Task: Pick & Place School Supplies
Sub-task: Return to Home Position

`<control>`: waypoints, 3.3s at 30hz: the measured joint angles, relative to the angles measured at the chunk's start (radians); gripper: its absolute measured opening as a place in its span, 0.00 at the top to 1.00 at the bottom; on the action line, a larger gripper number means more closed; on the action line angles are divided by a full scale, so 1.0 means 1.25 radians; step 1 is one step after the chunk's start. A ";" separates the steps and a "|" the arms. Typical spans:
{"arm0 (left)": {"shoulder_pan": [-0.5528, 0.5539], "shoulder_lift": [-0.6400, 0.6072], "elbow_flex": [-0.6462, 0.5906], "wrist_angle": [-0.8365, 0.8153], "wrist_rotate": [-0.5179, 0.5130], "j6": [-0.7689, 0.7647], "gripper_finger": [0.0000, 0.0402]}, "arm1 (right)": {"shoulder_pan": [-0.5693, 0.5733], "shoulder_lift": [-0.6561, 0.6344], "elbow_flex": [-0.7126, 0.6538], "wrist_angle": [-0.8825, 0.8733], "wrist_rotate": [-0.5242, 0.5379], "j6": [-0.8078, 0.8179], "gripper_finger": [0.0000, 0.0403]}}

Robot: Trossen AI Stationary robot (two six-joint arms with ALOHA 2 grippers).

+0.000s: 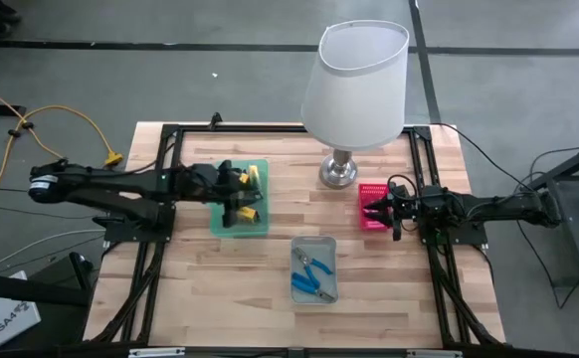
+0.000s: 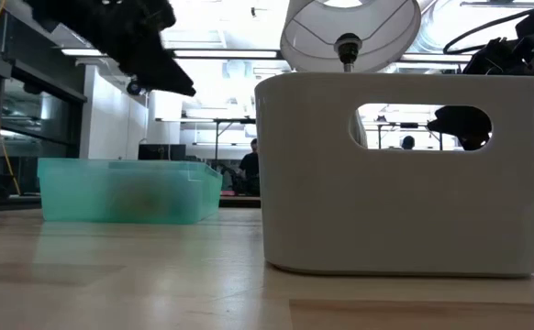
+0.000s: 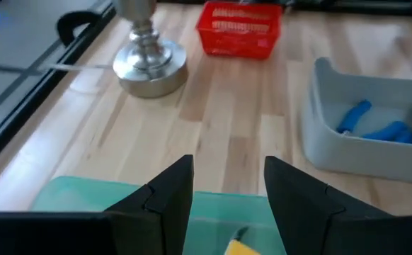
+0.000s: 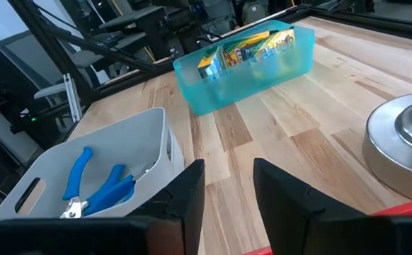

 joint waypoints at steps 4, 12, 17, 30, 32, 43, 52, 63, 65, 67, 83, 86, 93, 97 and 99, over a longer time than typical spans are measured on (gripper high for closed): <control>0.010 -0.066 -0.078 0.064 0.045 0.003 0.58 | 0.000 0.000 0.000 0.000 0.000 0.000 0.72; 0.010 -0.196 -0.165 0.083 0.039 -0.004 0.58 | 0.000 0.000 0.000 0.002 0.000 0.000 0.72; 0.009 -0.276 -0.235 0.091 0.005 -0.021 0.58 | 0.000 0.000 -0.001 0.002 0.000 0.000 0.72; 0.012 -0.372 -0.386 0.187 -0.034 -0.050 0.58 | 0.000 0.000 -0.001 0.003 0.000 0.000 0.72; 0.018 -0.386 -0.403 0.197 -0.035 -0.052 0.58 | 0.000 0.000 -0.001 0.002 0.000 0.000 0.72; 0.052 -0.462 -0.469 0.202 -0.036 -0.071 0.58 | 0.000 0.000 -0.001 0.002 0.000 0.000 0.72; 0.056 -0.535 -0.492 0.185 -0.037 -0.067 0.58 | 0.000 0.000 -0.001 0.002 0.000 0.000 0.72; 0.056 -0.621 -0.493 0.097 -0.049 -0.050 0.58 | 0.000 0.000 -0.001 0.002 -0.001 0.000 0.72; 0.056 -0.627 -0.493 0.094 -0.043 -0.034 0.58 | 0.000 0.000 -0.001 0.002 -0.001 0.000 0.72; 0.056 -0.628 -0.493 0.091 -0.039 -0.028 0.58 | 0.000 0.000 -0.001 0.002 -0.001 0.000 0.72; 0.155 -0.615 -0.494 0.064 0.086 -0.069 0.58 | 0.000 0.000 -0.001 0.002 -0.001 0.000 0.72; 0.179 -0.598 -0.494 0.064 0.087 -0.071 0.58 | 0.000 0.000 -0.001 0.002 -0.001 0.000 0.72; 0.185 -0.586 -0.494 0.064 0.088 -0.078 0.58 | 0.000 0.000 0.000 0.002 -0.001 0.000 0.72; 0.177 -0.586 -0.494 0.064 0.089 -0.087 0.58 | 0.000 0.000 -0.001 0.002 -0.001 0.000 0.72; 0.171 -0.586 -0.495 0.068 0.089 -0.089 0.58 | 0.000 0.000 -0.001 0.002 -0.001 0.000 0.72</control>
